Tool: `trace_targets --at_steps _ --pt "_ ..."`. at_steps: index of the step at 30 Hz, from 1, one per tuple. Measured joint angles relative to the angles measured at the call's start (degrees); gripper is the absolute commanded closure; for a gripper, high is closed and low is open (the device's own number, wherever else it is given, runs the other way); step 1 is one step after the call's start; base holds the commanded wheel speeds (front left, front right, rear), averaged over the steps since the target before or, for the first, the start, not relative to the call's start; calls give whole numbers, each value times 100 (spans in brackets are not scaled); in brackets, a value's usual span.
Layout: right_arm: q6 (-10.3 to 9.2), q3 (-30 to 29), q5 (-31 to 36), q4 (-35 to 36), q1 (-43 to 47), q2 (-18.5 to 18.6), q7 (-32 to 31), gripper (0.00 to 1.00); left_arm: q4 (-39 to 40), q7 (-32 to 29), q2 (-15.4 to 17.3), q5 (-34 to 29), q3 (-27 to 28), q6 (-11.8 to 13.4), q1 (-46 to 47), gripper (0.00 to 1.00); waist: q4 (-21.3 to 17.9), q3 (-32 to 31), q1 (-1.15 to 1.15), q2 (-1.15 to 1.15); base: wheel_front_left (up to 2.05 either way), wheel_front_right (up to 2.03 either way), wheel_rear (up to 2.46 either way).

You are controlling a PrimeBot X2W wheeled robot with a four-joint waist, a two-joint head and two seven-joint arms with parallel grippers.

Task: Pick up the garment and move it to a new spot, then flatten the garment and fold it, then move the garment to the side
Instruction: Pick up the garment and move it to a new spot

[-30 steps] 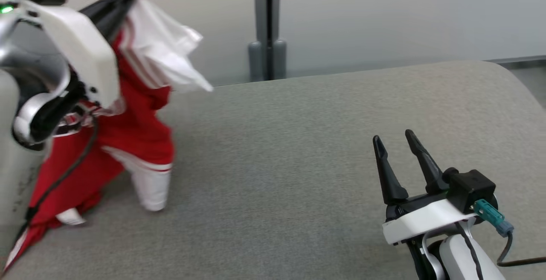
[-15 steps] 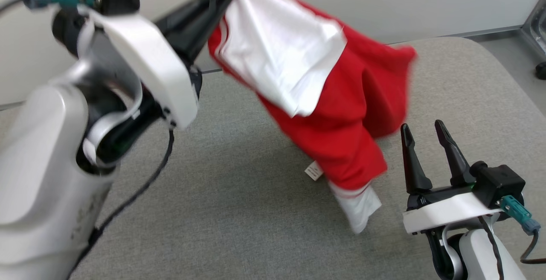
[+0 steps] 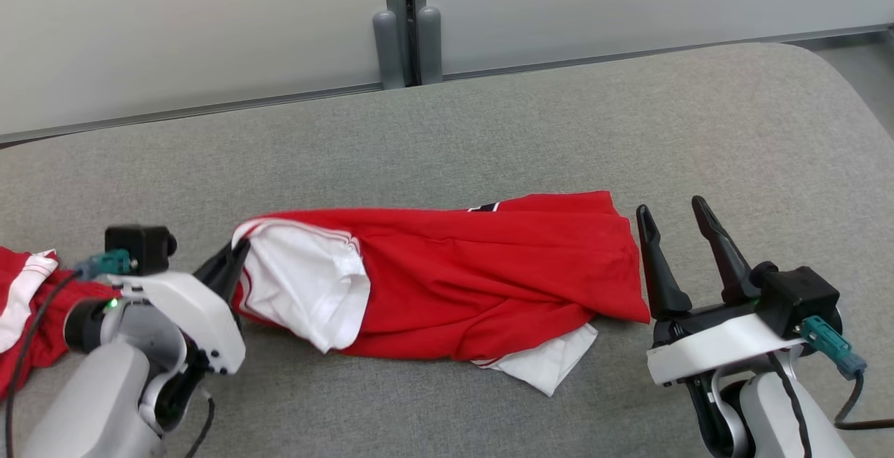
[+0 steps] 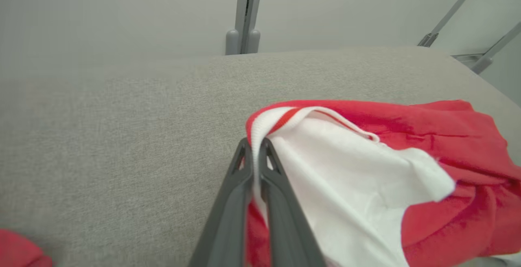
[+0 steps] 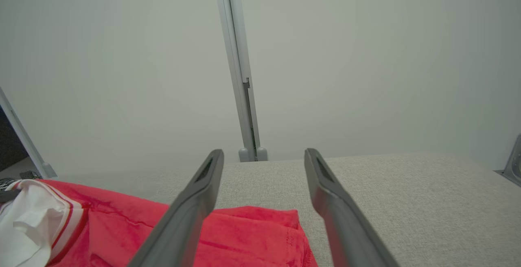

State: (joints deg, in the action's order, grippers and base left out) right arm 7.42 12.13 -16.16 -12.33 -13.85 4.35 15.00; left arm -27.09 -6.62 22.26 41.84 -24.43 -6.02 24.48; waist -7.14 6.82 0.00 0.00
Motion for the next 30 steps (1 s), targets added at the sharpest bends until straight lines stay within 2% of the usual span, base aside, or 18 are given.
trace_targets --at_steps 1,2,3,8,14,19,23,28,30 --pt "0 0 0 0 0 0 0 0 0 0 0 0 0 0 0 88 0 0 0 0 0 0 0" --pt "0 24 0 -9 -1 10 0 0 -237 111 -31 0 -52 -33 1 27 12 -7 0 0 0 0 0" --pt "0 66 -3 -31 -1 23 0 0 -606 391 -129 2 -121 -81 26 0 39 -22 0 0 0 0 0" --pt "0 103 -47 -73 40 87 0 0 -948 971 -266 8 -275 -124 233 0 129 -127 0 0 0 0 0" --pt "0 146 -55 -87 137 107 0 0 -682 1467 -58 -11 -208 -76 269 0 233 -375 0 0 0 0 0" --pt "1 41 -62 -5 230 124 0 0 115 1926 88 103 287 415 -183 0 294 -590 0 0 0 0 0" --pt "0 -166 -63 86 367 136 0 0 988 2098 80 111 698 950 -893 0 368 -660 0 0 0 0 0" --pt "0 -379 -152 164 518 89 0 0 2009 2157 -109 -247 1080 1549 -1864 0 423 -666 0 0 0 0 0" --pt "0 -450 -160 196 593 92 0 0 2419 2161 -267 -522 1187 1692 -2185 0 449 -662 0 0 0 0 0"
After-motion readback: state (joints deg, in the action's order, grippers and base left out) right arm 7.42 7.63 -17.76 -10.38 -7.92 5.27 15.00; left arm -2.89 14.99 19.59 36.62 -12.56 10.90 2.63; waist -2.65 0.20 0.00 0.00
